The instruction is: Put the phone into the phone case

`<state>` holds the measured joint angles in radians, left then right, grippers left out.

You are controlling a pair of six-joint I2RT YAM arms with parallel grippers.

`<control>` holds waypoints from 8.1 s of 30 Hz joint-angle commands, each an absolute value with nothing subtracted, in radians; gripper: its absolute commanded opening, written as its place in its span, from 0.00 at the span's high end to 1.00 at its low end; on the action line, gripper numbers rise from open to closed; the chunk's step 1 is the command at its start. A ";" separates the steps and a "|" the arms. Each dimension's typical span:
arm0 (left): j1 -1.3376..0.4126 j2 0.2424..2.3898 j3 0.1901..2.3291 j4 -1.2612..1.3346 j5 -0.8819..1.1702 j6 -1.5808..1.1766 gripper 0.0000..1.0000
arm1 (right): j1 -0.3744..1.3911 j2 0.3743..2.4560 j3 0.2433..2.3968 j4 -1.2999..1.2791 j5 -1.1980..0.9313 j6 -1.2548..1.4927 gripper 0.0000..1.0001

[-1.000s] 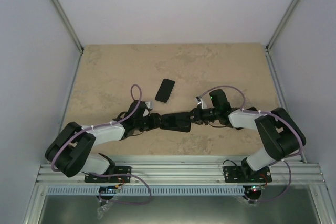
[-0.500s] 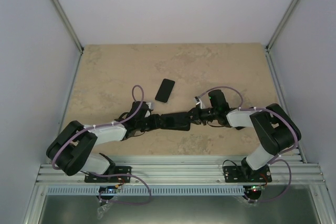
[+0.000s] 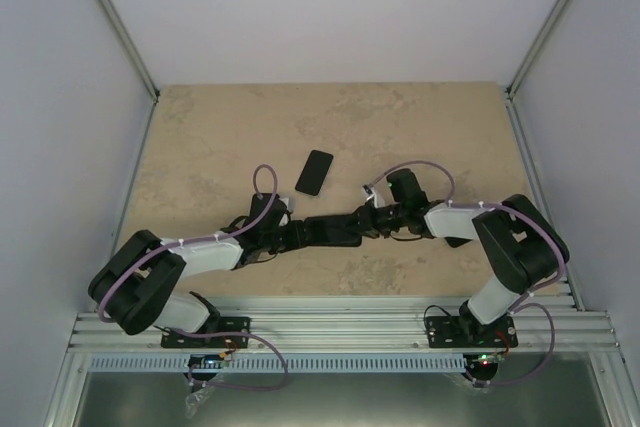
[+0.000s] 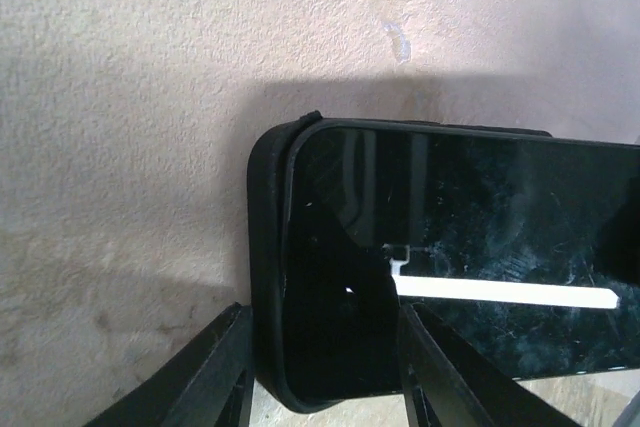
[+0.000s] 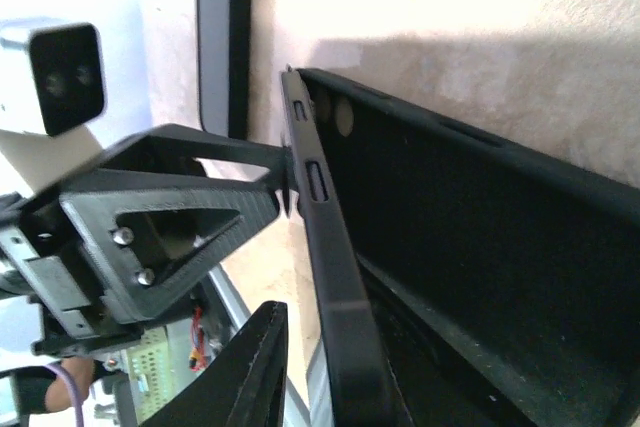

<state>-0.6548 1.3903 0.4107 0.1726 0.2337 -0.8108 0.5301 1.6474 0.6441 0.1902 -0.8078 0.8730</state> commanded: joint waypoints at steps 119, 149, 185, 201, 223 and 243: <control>-0.828 1.435 0.459 0.013 0.081 -0.822 0.37 | 0.666 1.647 0.848 -0.330 -0.555 0.304 0.32; -0.780 1.368 0.522 -0.081 0.068 -0.779 0.42 | 0.794 1.464 0.680 -0.317 -0.385 0.547 0.56; -0.877 1.418 0.412 0.060 0.121 -0.889 0.70 | 1.072 1.738 0.836 -0.534 -0.116 0.624 0.96; -0.795 1.384 0.407 0.015 0.120 -0.859 0.67 | 1.071 1.681 0.978 -0.594 -0.091 0.530 0.89; -0.739 1.449 0.583 -0.119 0.083 -0.754 0.62 | 0.701 1.733 1.110 -0.492 -0.374 0.274 0.71; -0.739 1.526 0.607 -0.135 0.077 -0.735 0.67 | 0.659 1.946 1.096 -0.464 -0.372 0.249 0.89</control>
